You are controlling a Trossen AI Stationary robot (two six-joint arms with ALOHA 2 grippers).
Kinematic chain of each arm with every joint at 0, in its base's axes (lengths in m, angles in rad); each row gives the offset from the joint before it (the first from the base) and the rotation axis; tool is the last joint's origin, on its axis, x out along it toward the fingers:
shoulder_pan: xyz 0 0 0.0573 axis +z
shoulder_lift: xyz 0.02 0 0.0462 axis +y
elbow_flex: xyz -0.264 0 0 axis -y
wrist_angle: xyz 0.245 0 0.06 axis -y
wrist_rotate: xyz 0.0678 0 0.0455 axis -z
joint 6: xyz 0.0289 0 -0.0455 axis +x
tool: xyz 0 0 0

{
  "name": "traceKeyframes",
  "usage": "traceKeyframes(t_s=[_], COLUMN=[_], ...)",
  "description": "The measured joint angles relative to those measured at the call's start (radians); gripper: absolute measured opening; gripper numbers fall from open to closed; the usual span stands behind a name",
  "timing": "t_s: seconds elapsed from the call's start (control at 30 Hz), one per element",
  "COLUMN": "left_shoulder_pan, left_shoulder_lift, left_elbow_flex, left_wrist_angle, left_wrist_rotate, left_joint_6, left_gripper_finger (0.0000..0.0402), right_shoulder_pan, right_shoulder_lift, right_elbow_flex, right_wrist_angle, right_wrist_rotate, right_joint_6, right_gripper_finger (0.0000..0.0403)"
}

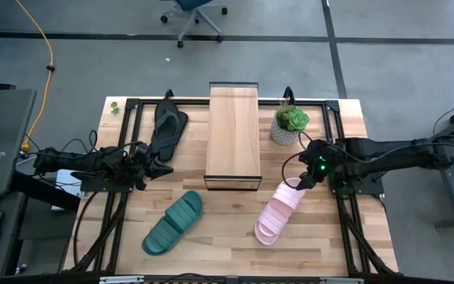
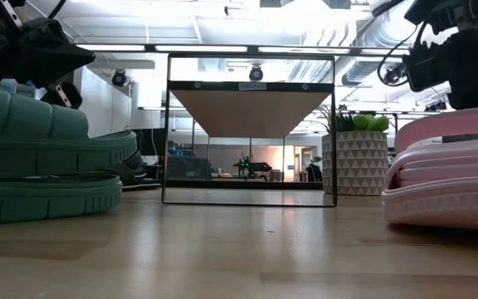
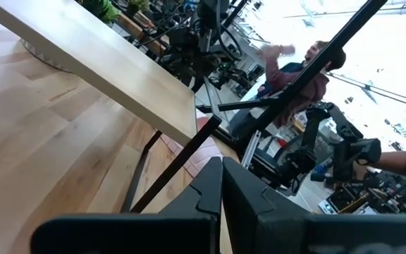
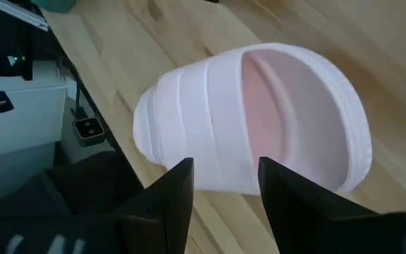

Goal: Pick and place slippers onto the shelf
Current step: Put the pink pair of slippers on the shelf

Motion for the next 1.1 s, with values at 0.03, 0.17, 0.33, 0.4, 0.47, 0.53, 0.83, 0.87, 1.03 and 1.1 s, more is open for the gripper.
traceKeyframes(t_s=[0.03, 0.17, 0.33, 0.4, 0.47, 0.53, 0.83, 0.87, 1.03, 1.1], left_shoulder_pan=[0.0, 0.0, 0.0, 0.0, 0.0, 0.0, 0.0, 0.0, 0.0, 0.0], left_shoulder_lift=[0.0, 0.0, 0.0, 0.0, 0.0, 0.0, 0.0, 0.0, 0.0, 0.0], left_elbow_flex=[0.0, 0.0, 0.0, 0.0, 0.0, 0.0, 0.0, 0.0, 0.0, 0.0], left_wrist_angle=[0.0, 0.0, 0.0, 0.0, 0.0, 0.0, 0.0, 0.0, 0.0, 0.0], left_wrist_rotate=[0.0, 0.0, 0.0, 0.0, 0.0, 0.0, 0.0, 0.0, 0.0, 0.0], left_joint_6=[-0.007, -0.011, -0.01, -0.01, -0.009, -0.009, -0.008, -0.007, -0.008, -0.007], left_gripper_finger=[0.0001, 0.0001, 0.0001, 0.0001, 0.0001, 0.0001, 0.0001, 0.0001, 0.0001, 0.0001], right_shoulder_pan=[-0.004, -0.013, -0.013, -0.013, -0.013, -0.013, -0.013, -0.013, -0.012, -0.012], right_shoulder_lift=[0.0, 0.0, 0.0, 0.001, 0.0, 0.0, 0.075, 0.087, 0.162, 0.188], right_elbow_flex=[-0.008, -0.03, -0.064, -0.068, -0.068, -0.068, -0.068, -0.068, -0.068, -0.068], right_wrist_angle=[0.006, 0.017, 0.033, 0.033, 0.062, 0.083, 0.121, 0.135, 0.168, 0.193], right_wrist_rotate=[-0.007, -0.012, -0.02, -0.021, -0.023, -0.026, -0.031, -0.033, -0.062, -0.081], right_joint_6=[0.0, -0.001, 0.006, 0.007, 0.008, 0.01, 0.009, 0.009, 0.002, -0.001], right_gripper_finger=[0.0152, 0.0152, 0.0152, 0.0152, 0.0152, 0.0152, 0.0152, 0.0152, 0.0152, 0.0152])
